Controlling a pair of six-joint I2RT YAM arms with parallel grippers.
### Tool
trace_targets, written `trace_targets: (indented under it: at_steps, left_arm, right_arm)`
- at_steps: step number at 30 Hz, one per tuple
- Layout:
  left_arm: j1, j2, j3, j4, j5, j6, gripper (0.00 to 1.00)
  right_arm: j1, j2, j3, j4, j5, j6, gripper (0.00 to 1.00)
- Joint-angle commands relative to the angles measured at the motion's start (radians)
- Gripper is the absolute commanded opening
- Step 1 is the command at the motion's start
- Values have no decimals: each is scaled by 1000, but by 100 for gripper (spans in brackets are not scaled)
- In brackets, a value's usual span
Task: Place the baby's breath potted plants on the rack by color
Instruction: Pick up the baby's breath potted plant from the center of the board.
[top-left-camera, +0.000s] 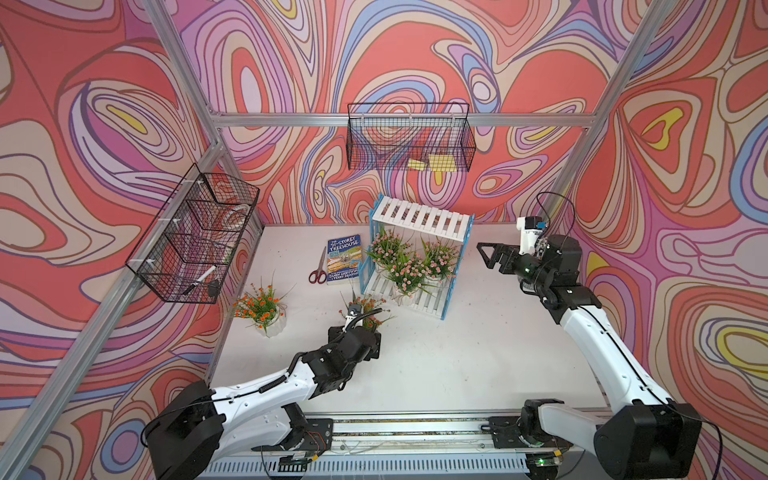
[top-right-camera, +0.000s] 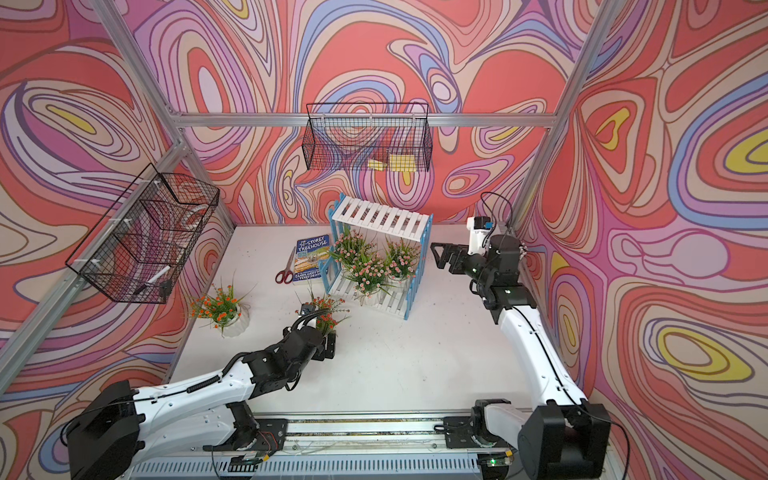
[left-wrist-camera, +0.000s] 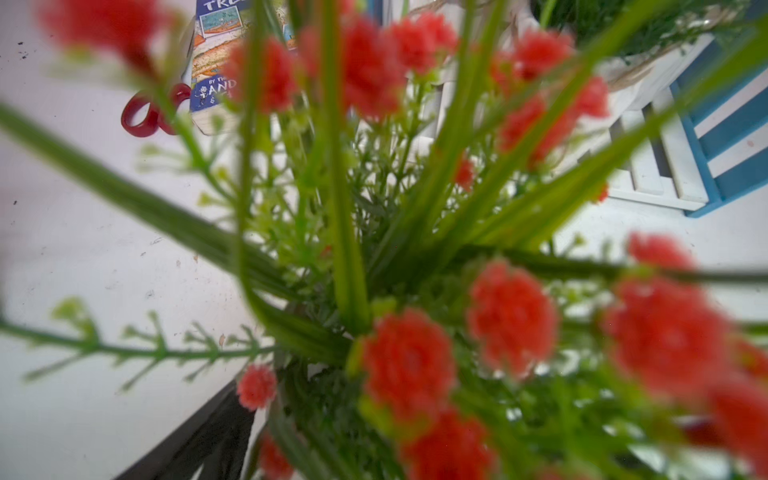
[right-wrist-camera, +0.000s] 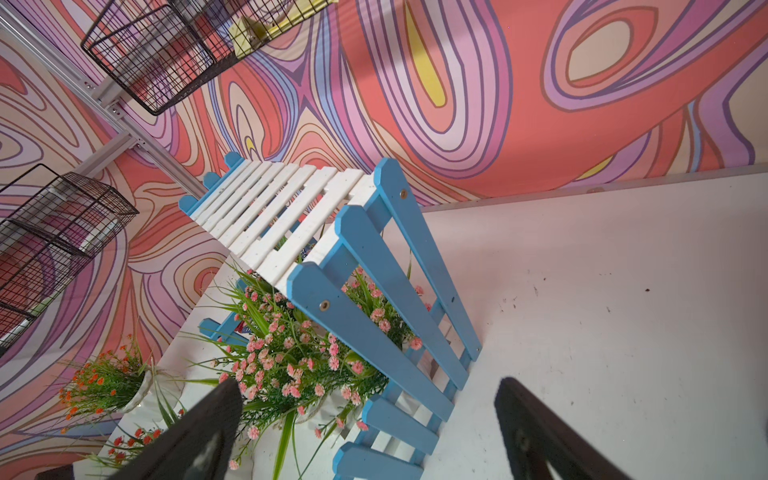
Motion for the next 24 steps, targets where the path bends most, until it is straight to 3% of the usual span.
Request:
trace_targets:
  at_steps: [1, 8, 17, 22, 24]
  left_arm:
    - [22, 22, 32, 54, 3, 29, 100]
    - [80, 69, 32, 107, 58, 19, 100]
    - [84, 196, 65, 176, 83, 18, 100]
    - [89, 228, 65, 189, 73, 2, 82]
    - [89, 230, 64, 206, 72, 2, 80]
  right_arm:
    - [6, -28, -16, 14, -10, -12, 98]
    - [7, -37, -21, 15, -12, -11, 98]
    - [7, -40, -20, 8, -12, -10, 98]
    - [7, -44, -18, 6, -15, -12, 98]
    - [7, -45, -19, 7, -16, -9, 98]
